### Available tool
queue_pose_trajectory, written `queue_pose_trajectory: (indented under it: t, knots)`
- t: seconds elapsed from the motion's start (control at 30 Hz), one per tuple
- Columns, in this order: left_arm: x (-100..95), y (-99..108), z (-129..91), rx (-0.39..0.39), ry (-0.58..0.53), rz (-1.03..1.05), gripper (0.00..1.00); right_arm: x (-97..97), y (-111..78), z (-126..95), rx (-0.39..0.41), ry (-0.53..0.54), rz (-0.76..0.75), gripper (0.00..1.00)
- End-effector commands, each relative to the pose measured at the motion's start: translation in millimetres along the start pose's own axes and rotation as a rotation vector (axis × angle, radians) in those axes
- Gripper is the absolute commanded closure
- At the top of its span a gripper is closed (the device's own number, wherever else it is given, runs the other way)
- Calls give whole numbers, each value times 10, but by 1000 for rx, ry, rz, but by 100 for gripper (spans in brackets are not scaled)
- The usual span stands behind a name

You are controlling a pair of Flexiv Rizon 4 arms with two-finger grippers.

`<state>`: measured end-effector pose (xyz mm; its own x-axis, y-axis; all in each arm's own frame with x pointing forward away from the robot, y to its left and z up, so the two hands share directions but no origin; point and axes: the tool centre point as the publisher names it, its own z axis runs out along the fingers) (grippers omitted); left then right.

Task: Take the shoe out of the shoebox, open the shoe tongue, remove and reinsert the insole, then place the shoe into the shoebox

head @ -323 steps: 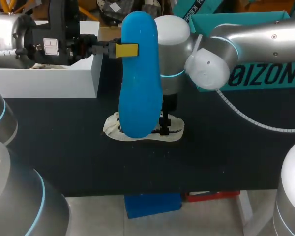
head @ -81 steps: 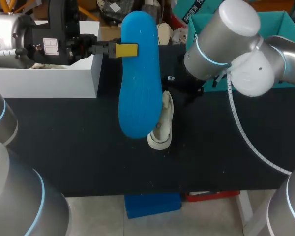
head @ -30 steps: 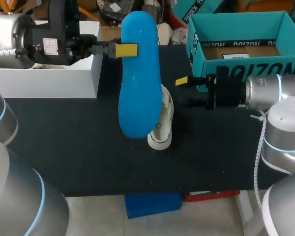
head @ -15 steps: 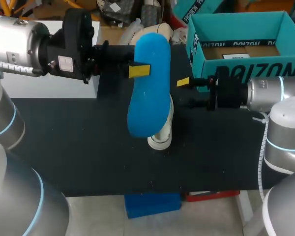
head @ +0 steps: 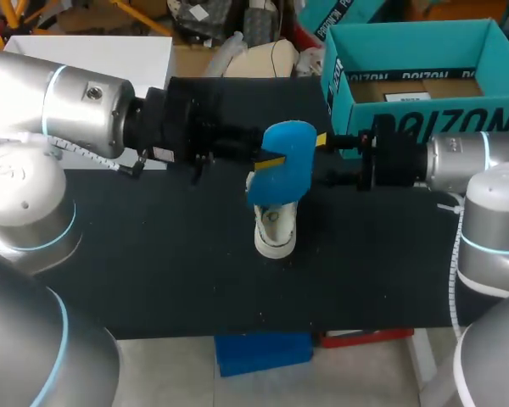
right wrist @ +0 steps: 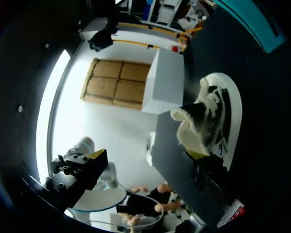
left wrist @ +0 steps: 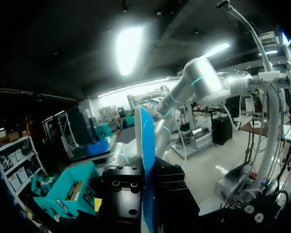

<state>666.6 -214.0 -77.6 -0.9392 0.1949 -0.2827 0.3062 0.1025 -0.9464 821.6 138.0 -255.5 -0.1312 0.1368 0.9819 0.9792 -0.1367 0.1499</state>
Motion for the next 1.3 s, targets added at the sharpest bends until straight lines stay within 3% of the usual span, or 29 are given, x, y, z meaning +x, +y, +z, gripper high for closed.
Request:
queue_pose_trajectory:
  t: [0.03, 0.43, 0.47, 0.5, 0.53, 0.6, 0.67, 0.7, 0.77, 0.8, 0.83, 0.87, 0.9, 0.97, 1.0, 1.07, 1.1, 1.3]
  knots:
    - [-133, -7, 90, -41, 16, 198, 100, -4, 0, 13, -2, -1, 1, 0]
    - [-133, -7, 90, -41, 16, 198, 100, -4, 0, 13, -2, -1, 1, 0]
    - [6, -45, 96, -61, 9, 260, 100, -4, 0, 13, -2, -1, 1, 0]
    - [217, -85, 87, -24, 9, 307, 100, -4, 0, 13, -2, -1, 1, 0]
    - [345, -67, 84, -77, 3, 372, 100, -4, 0, 13, -2, -1, 1, 0]
    - [535, 29, 87, -72, 22, 424, 100, -4, 0, 13, -2, -1, 1, 0]
    - [660, 132, 78, -123, 1, 509, 100, -4, 0, 13, -2, -1, 1, 0]
    - [685, 184, 67, -91, 10, 515, 100, -4, 0, 13, -2, -1, 1, 0]
    - [805, 311, 78, -207, -22, 670, 100, -4, 0, 13, -2, -1, 1, 0]
    - [854, 359, 69, -159, -18, 665, 100, -4, 0, 13, -2, -1, 1, 0]
    - [851, 416, 75, -218, -36, 749, 100, -4, 0, 13, -2, -1, 1, 0]
    - [900, 471, 92, -232, -31, 807, 100, -4, 0, 13, -2, -1, 1, 0]
    - [918, 540, 99, -197, -26, 809, 100, -4, 0, 13, -2, -1, 1, 0]
    - [947, 687, 122, -256, -37, 918, 100, -4, 0, 13, -2, -1, 1, 0]
    - [963, 743, 124, -211, -36, 905, 100, -4, 0, 13, -2, -1, 1, 0]
    - [969, 864, 138, -237, -53, 990, 100, -4, 0, 13, -2, -1, 1, 0]
    - [957, 918, 141, -192, -50, 976, 100, -4, 0, 13, -2, -1, 1, 0]
    - [875, 1244, 117, -148, -111, 1048, 100, -4, 0, 13, -2, -1, 1, 0]
